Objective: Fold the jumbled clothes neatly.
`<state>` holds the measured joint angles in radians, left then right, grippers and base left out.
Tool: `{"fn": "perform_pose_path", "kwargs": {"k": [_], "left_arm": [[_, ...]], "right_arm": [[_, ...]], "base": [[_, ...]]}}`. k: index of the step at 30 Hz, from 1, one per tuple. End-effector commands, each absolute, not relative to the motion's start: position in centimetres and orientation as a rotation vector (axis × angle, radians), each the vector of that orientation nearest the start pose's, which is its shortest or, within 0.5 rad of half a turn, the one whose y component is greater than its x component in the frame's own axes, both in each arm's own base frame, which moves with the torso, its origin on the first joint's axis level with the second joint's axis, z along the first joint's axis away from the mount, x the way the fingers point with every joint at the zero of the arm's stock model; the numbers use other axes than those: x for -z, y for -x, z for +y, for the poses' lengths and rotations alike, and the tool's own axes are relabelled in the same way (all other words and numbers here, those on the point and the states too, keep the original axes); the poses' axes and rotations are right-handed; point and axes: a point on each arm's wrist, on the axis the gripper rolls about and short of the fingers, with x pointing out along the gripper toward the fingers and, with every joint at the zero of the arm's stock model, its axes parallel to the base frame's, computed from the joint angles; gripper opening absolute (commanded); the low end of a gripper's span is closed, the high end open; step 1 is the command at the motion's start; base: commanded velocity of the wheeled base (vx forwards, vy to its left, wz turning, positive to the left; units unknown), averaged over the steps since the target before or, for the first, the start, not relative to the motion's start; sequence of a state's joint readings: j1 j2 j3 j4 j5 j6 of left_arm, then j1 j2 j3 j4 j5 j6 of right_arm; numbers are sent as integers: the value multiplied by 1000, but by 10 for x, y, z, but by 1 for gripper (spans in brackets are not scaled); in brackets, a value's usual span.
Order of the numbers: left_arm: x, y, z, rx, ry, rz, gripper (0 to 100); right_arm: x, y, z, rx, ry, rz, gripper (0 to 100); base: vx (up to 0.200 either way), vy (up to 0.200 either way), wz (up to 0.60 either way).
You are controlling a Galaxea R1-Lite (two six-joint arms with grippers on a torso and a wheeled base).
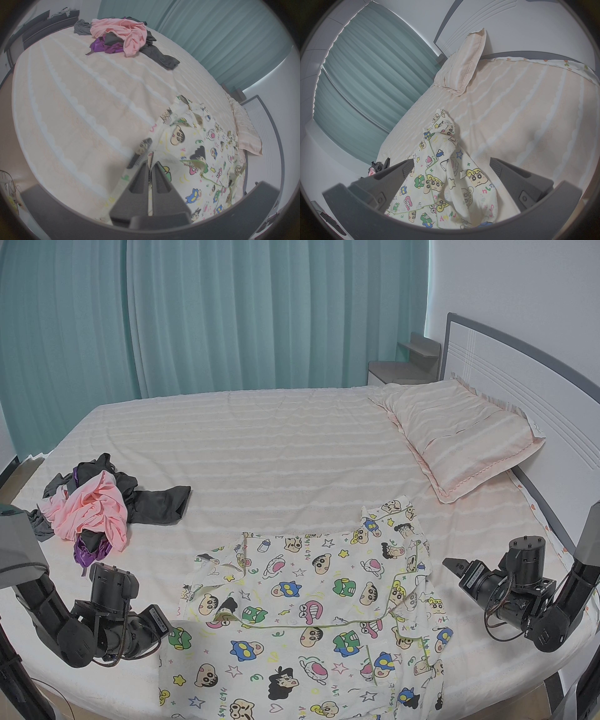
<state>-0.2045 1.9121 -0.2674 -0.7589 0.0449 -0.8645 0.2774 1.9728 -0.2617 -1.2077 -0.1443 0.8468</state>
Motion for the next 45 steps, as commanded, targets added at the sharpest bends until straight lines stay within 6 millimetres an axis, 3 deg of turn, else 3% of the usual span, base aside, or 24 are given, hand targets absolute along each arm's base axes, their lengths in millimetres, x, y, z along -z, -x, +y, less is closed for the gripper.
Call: {"fn": "perform_pose_path", "kwargs": {"k": [1,11,18,19,29,37,40,45], "left_arm": [[-17,-231,-36,-281,699,882,0],[-10,-244,-13,-359,719,858,0],[-2,-243,-10,-368,717,898,0],[-1,-242,-10,-367,717,900,100],[-11,-243,-10,-328,754,877,100],[-41,-236,-3,-285,908,783,100],[-45,-232,-4,-258,934,783,100],[-45,-231,-5,-251,937,783,100]], "right_arm": [[-40,-248,66,95,-717,529,100],[-25,-247,68,116,-688,590,100],[-15,-257,69,79,-619,625,100],[-14,-257,69,77,-618,629,100],[-8,-282,55,-116,-590,751,100],[15,-305,45,-107,-598,815,100],[23,-305,45,-106,-582,836,100],[19,-314,48,-131,-571,807,100]], "base": [[0,0,0],[0,0,0],[0,0,0],[0,0,0],[0,0,0],[0,0,0],[0,0,0],[0,0,0]]}}
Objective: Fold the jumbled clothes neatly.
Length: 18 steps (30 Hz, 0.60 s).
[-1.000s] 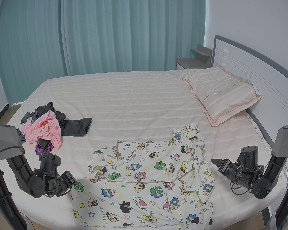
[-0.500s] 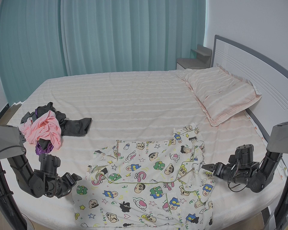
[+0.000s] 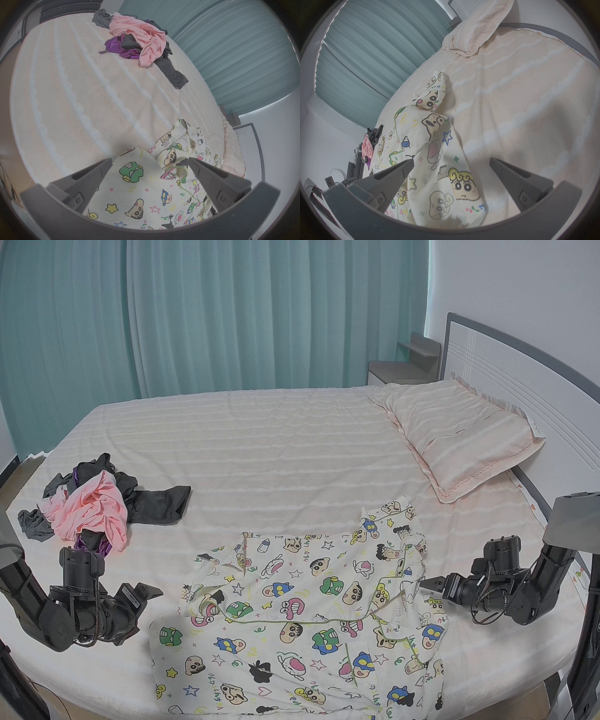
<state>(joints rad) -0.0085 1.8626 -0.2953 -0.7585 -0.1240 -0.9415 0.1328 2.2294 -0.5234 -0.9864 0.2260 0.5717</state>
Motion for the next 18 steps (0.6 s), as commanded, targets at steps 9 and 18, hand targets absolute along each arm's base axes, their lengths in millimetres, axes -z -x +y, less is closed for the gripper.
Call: {"fn": "perform_pose_path", "kwargs": {"k": [9,18], "left_arm": [[-42,-227,-5,-244,944,812,100],[-41,-228,-5,-245,945,813,100]], "right_arm": [[30,-314,55,-143,-563,842,0],[25,-316,46,-122,-577,816,0]], "base": [[0,0,0],[0,0,0]]}}
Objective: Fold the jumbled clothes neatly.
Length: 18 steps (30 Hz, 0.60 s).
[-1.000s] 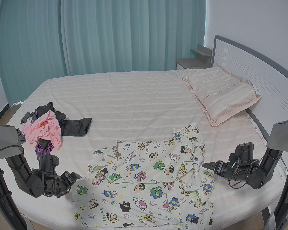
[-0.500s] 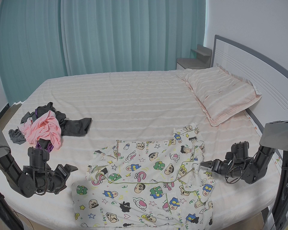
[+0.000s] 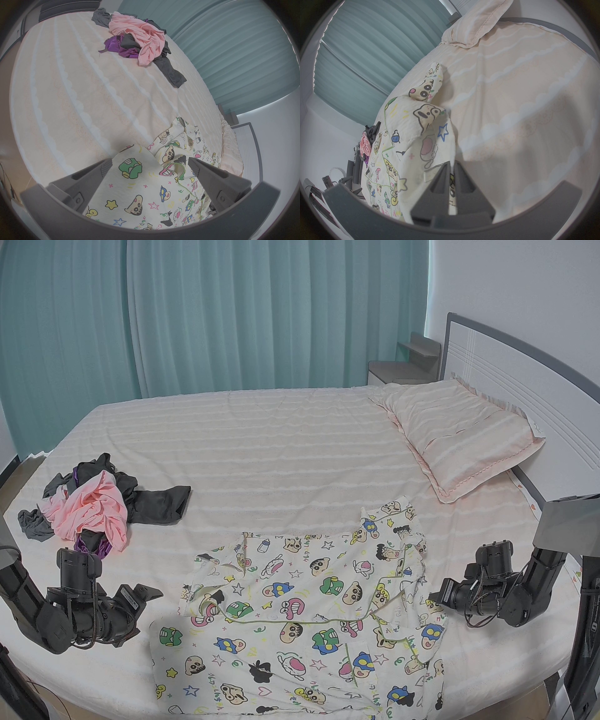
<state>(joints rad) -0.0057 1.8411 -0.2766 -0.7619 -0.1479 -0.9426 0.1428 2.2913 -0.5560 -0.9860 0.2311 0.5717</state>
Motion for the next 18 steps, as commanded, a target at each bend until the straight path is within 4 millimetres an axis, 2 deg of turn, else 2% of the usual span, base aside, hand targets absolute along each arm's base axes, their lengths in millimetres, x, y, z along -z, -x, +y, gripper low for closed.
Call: {"fn": "perform_pose_path", "kwargs": {"k": [1,6,7,11,18], "left_arm": [[-41,-228,-5,-245,946,815,100],[-40,-228,-5,-245,944,818,100],[-40,-227,-5,-245,944,818,100],[-40,-227,-5,-246,946,818,100],[-40,-226,-5,-248,945,822,100]], "right_arm": [[21,-316,44,-120,-580,804,0],[12,-315,36,-105,-590,775,0],[1,-314,23,-76,-603,737,0],[1,-313,14,-46,-607,729,0],[0,-313,-18,48,-628,694,0]], "base": [[0,0,0],[0,0,0],[0,0,0],[0,0,0],[0,0,0]]}}
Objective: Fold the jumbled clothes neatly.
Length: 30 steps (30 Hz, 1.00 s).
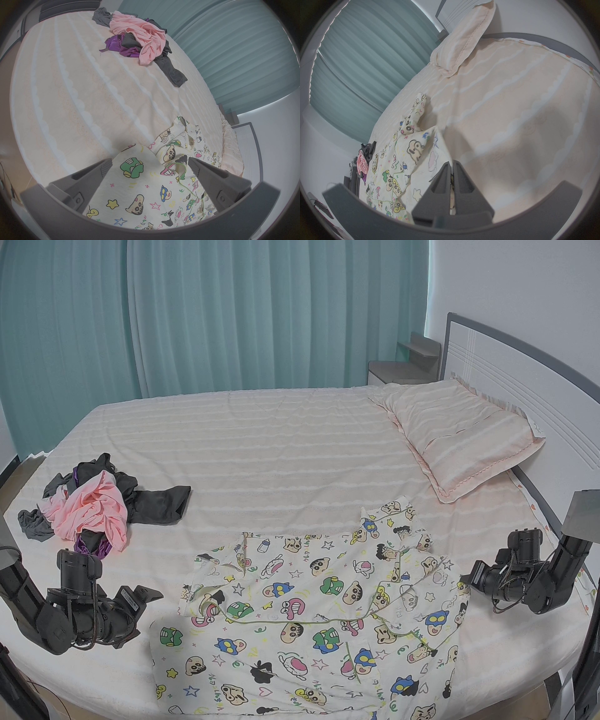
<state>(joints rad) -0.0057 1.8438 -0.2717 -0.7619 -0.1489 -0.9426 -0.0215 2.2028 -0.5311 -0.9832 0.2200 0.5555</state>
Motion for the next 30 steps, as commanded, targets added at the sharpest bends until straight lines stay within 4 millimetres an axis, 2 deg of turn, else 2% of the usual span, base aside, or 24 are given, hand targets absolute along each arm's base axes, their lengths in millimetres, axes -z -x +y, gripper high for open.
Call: {"fn": "perform_pose_path", "kwargs": {"k": [1,20,30], "left_arm": [[-39,-226,-5,-248,944,823,100],[-42,-224,-5,-243,947,816,100],[-46,-223,-6,-238,962,800,100]], "right_arm": [[0,-313,-22,57,-630,689,0],[0,-317,-51,134,-646,654,0],[7,-314,-57,164,-658,689,0]], "base": [[0,0,0],[0,0,0],[0,0,0]]}}
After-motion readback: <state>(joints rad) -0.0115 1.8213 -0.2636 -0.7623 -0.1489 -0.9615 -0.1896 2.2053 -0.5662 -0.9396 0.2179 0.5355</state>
